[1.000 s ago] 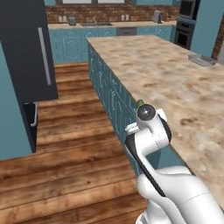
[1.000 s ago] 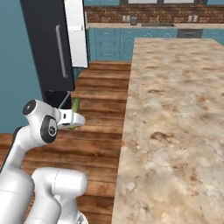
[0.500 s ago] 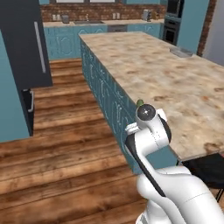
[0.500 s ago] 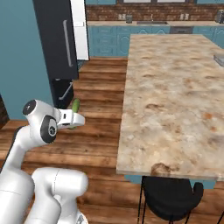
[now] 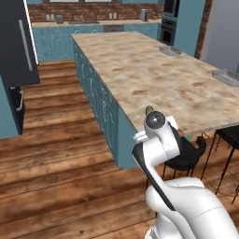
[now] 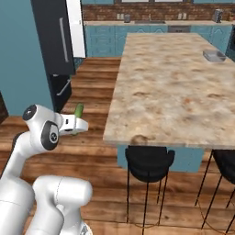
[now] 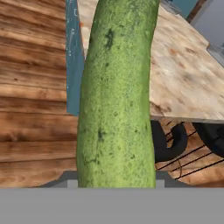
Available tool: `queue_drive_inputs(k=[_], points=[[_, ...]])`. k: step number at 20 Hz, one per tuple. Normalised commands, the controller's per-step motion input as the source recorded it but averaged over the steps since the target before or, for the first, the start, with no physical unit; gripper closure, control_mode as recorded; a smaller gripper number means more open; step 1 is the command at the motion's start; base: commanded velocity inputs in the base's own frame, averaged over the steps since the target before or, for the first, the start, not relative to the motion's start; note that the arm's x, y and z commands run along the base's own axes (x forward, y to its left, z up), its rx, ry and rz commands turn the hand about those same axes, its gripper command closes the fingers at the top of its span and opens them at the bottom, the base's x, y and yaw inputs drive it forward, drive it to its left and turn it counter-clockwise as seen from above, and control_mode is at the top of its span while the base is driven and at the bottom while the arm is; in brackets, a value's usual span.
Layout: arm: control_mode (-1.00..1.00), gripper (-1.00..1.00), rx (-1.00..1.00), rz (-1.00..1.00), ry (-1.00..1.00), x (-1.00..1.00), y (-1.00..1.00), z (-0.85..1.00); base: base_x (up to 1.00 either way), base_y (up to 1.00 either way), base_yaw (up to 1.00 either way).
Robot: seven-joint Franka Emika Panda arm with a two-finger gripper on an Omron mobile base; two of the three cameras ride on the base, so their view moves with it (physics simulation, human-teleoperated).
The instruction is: Place the cold items (cucumber and onion) from the fridge in one tupperware on the dining counter. Place the warm items (hot dog and kebab skewer) in the stove area in another tupperware.
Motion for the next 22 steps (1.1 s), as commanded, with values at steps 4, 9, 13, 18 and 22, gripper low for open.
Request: queue_drive_inputs(k=[4, 9, 13, 18, 22], points=[[1.00, 1.00, 0.00, 0.00, 0.00, 0.00, 0.00, 0.00, 0.00, -1.00, -0.06], [1.00, 1.00, 0.00, 0.00, 0.00, 0.00, 0.00, 0.00, 0.10, -1.00, -0.02], [1.00, 1.00, 0.00, 0.00, 0.00, 0.00, 0.00, 0.00, 0.58, -1.00, 0.00], [1.00, 1.00, 0.00, 0.00, 0.00, 0.00, 0.00, 0.00, 0.58, -1.00, 0.00], [1.00, 1.00, 0.00, 0.00, 0.00, 0.00, 0.00, 0.00, 0.08, -1.00, 0.00]])
